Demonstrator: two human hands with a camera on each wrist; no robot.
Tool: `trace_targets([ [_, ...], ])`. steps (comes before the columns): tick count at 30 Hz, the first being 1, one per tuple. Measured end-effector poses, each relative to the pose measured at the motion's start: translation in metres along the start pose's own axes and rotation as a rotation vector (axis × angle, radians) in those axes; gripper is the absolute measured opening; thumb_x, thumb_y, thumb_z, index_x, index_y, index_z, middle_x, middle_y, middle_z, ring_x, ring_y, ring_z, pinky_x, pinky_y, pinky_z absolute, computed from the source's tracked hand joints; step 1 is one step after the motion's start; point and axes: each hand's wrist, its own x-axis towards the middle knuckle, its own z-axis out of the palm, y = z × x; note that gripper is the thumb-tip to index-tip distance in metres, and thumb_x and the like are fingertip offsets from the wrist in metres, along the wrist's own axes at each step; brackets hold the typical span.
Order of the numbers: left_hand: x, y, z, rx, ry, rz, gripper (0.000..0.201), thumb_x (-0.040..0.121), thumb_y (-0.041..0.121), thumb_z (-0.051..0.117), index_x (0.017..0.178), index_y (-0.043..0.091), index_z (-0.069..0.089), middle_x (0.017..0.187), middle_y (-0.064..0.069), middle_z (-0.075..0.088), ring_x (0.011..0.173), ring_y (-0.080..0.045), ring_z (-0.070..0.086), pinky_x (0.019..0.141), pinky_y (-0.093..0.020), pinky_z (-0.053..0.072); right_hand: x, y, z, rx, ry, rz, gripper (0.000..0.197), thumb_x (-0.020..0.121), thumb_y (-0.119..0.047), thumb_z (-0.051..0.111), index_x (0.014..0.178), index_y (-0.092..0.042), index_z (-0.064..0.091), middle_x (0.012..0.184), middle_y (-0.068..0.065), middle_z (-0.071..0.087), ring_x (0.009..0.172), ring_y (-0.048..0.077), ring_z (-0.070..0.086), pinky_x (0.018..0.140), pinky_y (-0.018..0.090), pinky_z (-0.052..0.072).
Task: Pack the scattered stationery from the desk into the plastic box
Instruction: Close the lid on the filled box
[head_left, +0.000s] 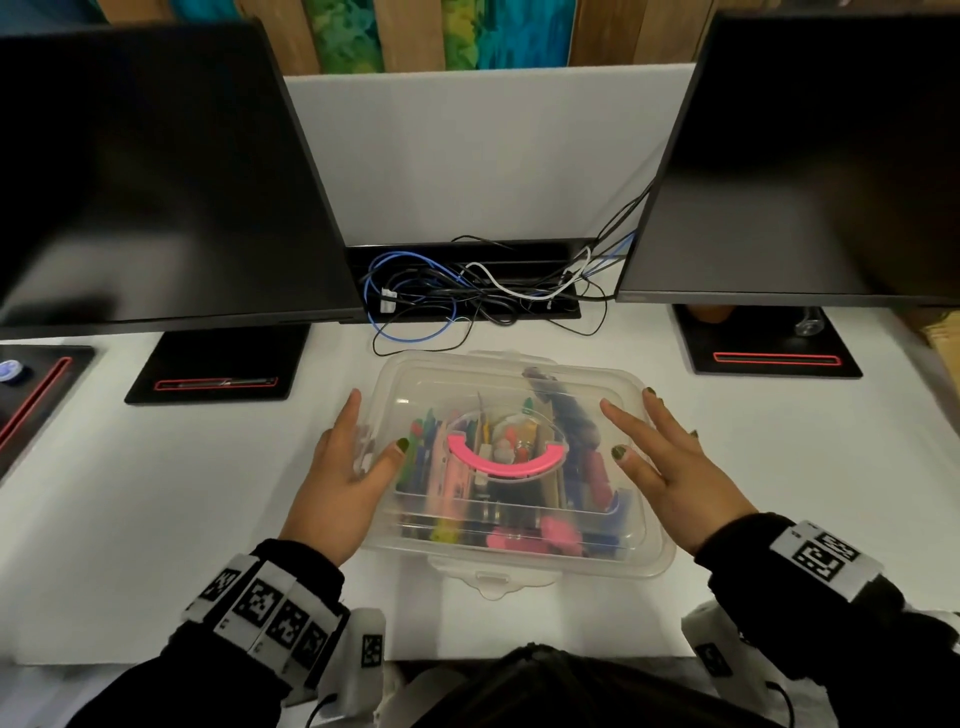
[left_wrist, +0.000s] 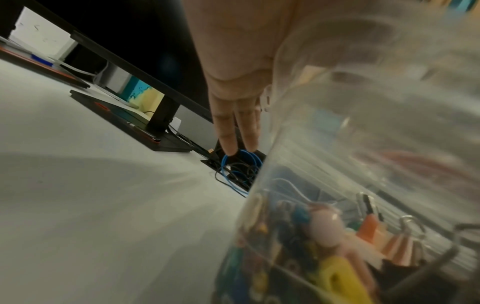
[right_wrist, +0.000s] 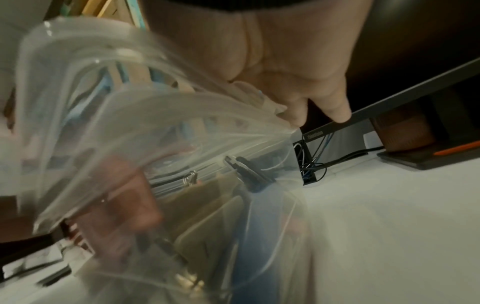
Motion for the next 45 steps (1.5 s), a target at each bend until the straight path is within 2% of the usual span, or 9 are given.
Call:
trace_targets([
  [5,-0.009,0.012,0.006,0.026,0.011,0.028,0.068,0.092,0.034,0.052,0.148,0.039,0.013,0.148,0.007,0.026,0.135,-0.008,0.029,0.101,-0.021,0.022,-0.007,-0.007,0.004,0.334,0.122,0.023,0.043,0.092,-0.051,0.046,0.133,-0.052,0.033,0.157,-0.017,0.0,0.145,0.002,0.001,0.113,0.025,0.01],
  [9,-0.015,0.016,0.011,0.004,0.003,0.052,0.07,0.093,0.03,0.052,0.148,0.038,0.011,0.147,0.008,0.024,0.13,-0.002,0.029,0.101,-0.019,0.022,-0.014,-0.007,-0.009,0.439,0.204,0.005,0.06,0.063,-0.071,0.038,0.122,-0.061,0.037,0.151,-0.024,0.012,0.135,-0.01,0.013,0.106,0.017,0.015],
  [15,-0.015,0.02,0.022,0.086,0.0,0.051,0.073,0.093,0.032,0.051,0.15,0.034,0.005,0.144,0.007,0.024,0.124,-0.002,0.033,0.1,-0.017,0.025,-0.006,0.009,-0.007,0.325,0.16,0.04,0.043,0.096,-0.034,0.045,0.135,-0.047,0.035,0.157,-0.016,0.007,0.142,-0.002,0.009,0.108,0.018,0.013],
  [20,-0.012,0.015,0.021,0.144,-0.02,0.024,0.073,0.093,0.035,0.049,0.149,0.036,0.002,0.144,0.003,0.024,0.11,-0.003,0.036,0.09,-0.017,0.03,0.004,0.011,0.002,0.195,0.102,0.068,0.052,0.097,-0.034,0.044,0.143,-0.046,0.025,0.156,-0.019,-0.006,0.144,0.002,0.004,0.108,0.019,0.015],
  [24,-0.01,0.01,0.018,0.121,-0.023,-0.02,0.072,0.093,0.037,0.049,0.148,0.039,0.003,0.146,0.001,0.024,0.128,-0.013,0.034,0.096,-0.024,0.028,0.009,0.006,0.004,0.16,0.092,0.075,0.054,0.096,-0.036,0.044,0.144,-0.047,0.021,0.155,-0.022,-0.009,0.145,0.008,0.009,0.115,0.028,0.019],
  [28,-0.005,0.009,0.017,0.081,-0.009,-0.024,0.072,0.092,0.033,0.052,0.148,0.038,0.007,0.144,0.001,0.027,0.128,-0.011,0.034,0.099,-0.024,0.026,0.009,0.002,0.008,0.194,0.109,0.072,0.054,0.096,-0.035,0.044,0.144,-0.046,0.022,0.153,-0.024,-0.009,0.14,0.008,0.023,0.101,0.018,0.027],
  [36,0.0,0.012,0.022,0.055,0.022,-0.021,0.073,0.092,0.032,0.052,0.149,0.037,0.006,0.148,0.002,0.023,0.129,-0.007,0.03,0.099,-0.021,0.024,0.025,-0.001,-0.003,0.178,0.113,0.08,0.055,0.094,-0.036,0.05,0.143,-0.044,0.028,0.156,-0.019,-0.002,0.142,0.008,0.018,0.101,0.018,0.022],
  [41,-0.003,0.02,0.016,0.093,0.028,0.037,0.072,0.092,0.03,0.054,0.149,0.037,0.01,0.155,0.006,0.01,0.143,-0.004,0.004,0.106,-0.019,0.01,0.024,-0.002,-0.013,0.235,0.093,0.098,0.052,0.092,-0.033,0.055,0.14,-0.039,0.037,0.158,-0.01,0.008,0.144,0.009,0.014,0.11,0.023,0.017],
  [45,-0.004,0.031,0.005,-0.027,0.104,0.109,0.056,0.095,0.025,0.05,0.143,0.044,0.028,0.147,0.021,0.023,0.139,0.002,0.018,0.112,-0.022,0.013,0.022,-0.005,-0.025,0.489,0.159,0.03,0.043,0.091,-0.022,0.057,0.13,-0.037,0.049,0.155,-0.006,0.023,0.14,0.004,0.023,0.108,0.02,0.018],
])
